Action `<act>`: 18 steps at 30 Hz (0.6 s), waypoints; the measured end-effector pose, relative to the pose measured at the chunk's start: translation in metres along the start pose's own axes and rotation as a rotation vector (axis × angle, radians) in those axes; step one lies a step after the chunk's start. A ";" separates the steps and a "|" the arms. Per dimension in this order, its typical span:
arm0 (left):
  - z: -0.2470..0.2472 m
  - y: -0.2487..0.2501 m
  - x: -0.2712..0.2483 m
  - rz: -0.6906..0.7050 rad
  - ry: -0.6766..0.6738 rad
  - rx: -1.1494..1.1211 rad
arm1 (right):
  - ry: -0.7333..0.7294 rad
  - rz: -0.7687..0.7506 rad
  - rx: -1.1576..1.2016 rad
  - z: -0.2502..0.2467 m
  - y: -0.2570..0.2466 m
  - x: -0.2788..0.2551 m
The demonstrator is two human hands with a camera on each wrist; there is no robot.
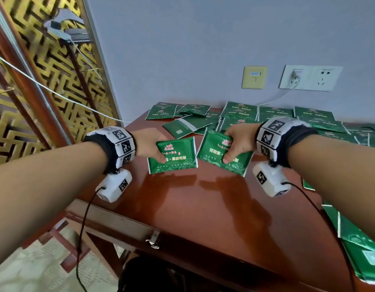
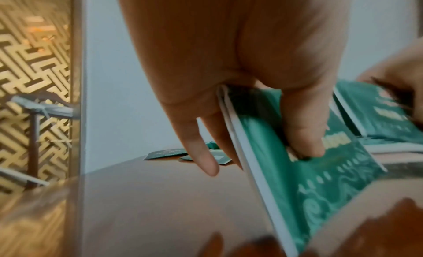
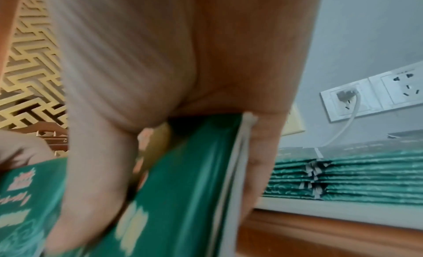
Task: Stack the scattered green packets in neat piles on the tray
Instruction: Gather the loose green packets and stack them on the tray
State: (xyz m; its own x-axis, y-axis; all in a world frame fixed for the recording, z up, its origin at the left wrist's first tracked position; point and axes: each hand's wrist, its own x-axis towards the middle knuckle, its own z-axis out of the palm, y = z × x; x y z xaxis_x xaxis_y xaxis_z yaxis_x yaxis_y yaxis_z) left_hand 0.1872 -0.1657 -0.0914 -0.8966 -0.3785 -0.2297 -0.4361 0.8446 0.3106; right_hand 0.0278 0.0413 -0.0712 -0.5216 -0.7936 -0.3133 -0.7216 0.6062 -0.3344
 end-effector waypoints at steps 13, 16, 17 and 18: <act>0.035 0.031 0.013 -0.092 -0.180 0.470 | -0.121 0.145 -0.491 0.035 -0.015 0.008; 0.036 0.032 0.013 -0.114 -0.216 0.383 | -0.143 0.152 -0.461 0.038 -0.022 0.003; 0.037 0.031 0.012 -0.110 -0.210 0.363 | -0.126 0.155 -0.444 0.038 -0.024 0.001; 0.038 0.031 0.011 -0.101 -0.205 0.348 | -0.101 0.161 -0.433 0.040 -0.025 0.000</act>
State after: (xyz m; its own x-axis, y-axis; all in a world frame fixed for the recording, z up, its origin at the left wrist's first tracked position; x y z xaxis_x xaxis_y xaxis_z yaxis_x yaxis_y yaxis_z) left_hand 0.1668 -0.1299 -0.1191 -0.8014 -0.4128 -0.4329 -0.4381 0.8978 -0.0453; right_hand 0.0643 0.0286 -0.0982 -0.6108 -0.6697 -0.4224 -0.7700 0.6268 0.1197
